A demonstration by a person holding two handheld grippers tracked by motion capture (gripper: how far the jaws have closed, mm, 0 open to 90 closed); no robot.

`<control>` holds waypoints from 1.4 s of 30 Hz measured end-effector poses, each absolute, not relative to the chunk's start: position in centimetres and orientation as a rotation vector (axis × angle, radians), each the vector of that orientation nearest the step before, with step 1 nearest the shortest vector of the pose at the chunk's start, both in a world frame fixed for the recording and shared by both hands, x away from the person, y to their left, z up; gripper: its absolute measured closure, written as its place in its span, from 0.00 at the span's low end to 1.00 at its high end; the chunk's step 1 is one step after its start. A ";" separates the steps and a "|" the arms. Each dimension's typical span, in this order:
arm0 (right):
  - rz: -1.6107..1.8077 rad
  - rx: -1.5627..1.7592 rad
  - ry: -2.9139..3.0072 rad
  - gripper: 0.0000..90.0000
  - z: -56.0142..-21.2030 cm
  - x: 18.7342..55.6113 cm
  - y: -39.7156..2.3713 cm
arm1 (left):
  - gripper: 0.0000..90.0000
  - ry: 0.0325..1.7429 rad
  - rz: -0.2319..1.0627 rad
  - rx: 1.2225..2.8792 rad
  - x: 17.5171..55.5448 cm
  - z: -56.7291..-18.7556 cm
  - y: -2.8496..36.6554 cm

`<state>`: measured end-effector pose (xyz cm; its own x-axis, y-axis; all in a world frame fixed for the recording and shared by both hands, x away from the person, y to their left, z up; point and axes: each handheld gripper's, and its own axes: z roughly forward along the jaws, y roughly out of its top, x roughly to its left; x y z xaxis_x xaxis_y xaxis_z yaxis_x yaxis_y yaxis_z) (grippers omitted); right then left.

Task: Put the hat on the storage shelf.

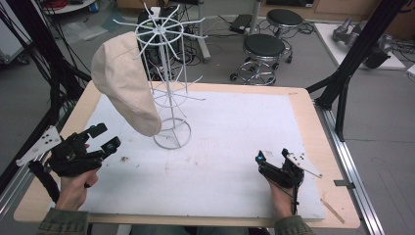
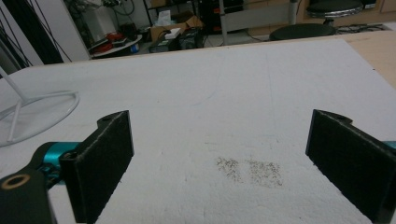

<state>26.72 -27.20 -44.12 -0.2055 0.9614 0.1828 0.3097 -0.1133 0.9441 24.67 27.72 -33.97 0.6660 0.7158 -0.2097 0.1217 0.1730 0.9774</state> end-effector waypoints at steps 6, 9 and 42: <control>1.348 1.442 1.523 0.07 -44.1 26.4 -27.3 | 0.23 0.850 0.526 1.337 24.5 -35.8 28.2; 1.335 1.436 1.521 0.07 -44.1 26.3 -27.4 | 0.22 0.885 0.522 1.337 24.4 -36.7 28.7; 1.280 1.408 1.504 0.07 -43.8 25.8 -27.2 | 0.22 1.315 0.937 1.169 23.4 -43.6 33.3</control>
<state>25.84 -27.20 -43.85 -0.1632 0.9779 0.1304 0.2851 -0.0798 0.9552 23.44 33.27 -43.62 0.0750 0.9742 -0.2131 0.1172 0.2036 0.9720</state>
